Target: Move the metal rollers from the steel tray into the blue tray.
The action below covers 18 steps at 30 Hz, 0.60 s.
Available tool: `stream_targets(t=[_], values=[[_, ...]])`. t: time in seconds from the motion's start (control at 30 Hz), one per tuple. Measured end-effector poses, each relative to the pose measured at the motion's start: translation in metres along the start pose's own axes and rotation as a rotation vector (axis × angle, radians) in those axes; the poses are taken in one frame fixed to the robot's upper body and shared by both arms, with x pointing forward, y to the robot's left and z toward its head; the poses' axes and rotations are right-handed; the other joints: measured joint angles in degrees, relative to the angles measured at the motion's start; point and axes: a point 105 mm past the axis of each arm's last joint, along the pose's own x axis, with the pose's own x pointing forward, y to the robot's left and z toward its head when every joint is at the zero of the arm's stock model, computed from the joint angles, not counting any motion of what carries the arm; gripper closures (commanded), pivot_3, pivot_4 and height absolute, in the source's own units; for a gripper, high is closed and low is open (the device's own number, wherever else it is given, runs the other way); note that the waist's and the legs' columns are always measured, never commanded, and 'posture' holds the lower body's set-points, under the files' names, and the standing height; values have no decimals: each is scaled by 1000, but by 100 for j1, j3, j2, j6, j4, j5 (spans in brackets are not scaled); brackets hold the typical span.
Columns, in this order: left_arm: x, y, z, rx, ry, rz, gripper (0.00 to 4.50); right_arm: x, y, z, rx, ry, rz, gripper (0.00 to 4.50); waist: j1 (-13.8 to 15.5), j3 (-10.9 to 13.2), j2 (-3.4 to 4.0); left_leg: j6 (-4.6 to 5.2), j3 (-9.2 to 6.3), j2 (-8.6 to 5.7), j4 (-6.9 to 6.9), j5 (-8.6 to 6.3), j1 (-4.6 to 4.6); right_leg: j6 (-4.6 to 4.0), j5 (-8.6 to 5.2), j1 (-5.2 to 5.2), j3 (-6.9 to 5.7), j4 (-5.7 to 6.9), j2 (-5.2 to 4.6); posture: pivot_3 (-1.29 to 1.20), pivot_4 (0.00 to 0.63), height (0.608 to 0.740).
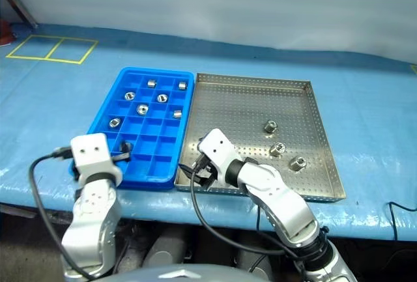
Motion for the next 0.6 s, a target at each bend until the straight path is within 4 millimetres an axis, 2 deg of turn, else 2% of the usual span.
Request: stream_targets(t=[0.07, 0.1, 0.2, 0.37, 0.43, 0.6], values=[[4, -30, 22, -30, -86, -159, 25, -5, -5, 2, -3, -6, -35, 0, -103, -1, 0, 1, 4, -3, -1, 0, -3, -1, 1, 9, 2, -1, -3, 65, 150, 740], [5, -43, 26, -44, -100, -231, 25, -8, -9, 3, -3, -9, -60, 0, -172, -2, 3, 2, 4, -7, -2, 0, -7, -4, 2, 7, 3, 0, -3, 38, 150, 740], [17, -82, 17, -56, -32, -458, 25, -25, -24, -4, 12, 17, -171, 0, -362, -3, 4, 6, 0, -16, -4, -1, -15, -18, 6, 3, 1, 5, 19, -28, 150, 740], [35, -125, 2, -18, 103, -724, 25, -51, -36, -24, 24, 104, -318, 0, -647, -2, 6, 7, -10, -23, -3, -1, -17, 7, -7, 6, 5, 10, 31, -120, 150, 740], [39, -135, 0, 5, 121, -782, 25, -59, -39, -27, 33, 118, -361, 0, -772, -3, 7, 7, -8, -23, -3, -1, -14, 22, -10, 7, 13, 11, 31, -159, 150, 740], [50, -170, 9, 22, 124, -922, 25, -75, -43, -35, 55, 143, -454, 0, -937, -3, 6, 8, -2, -25, 3, 0, -9, 30, -8, 10, 28, 12, 35, -216, 150, 740]])
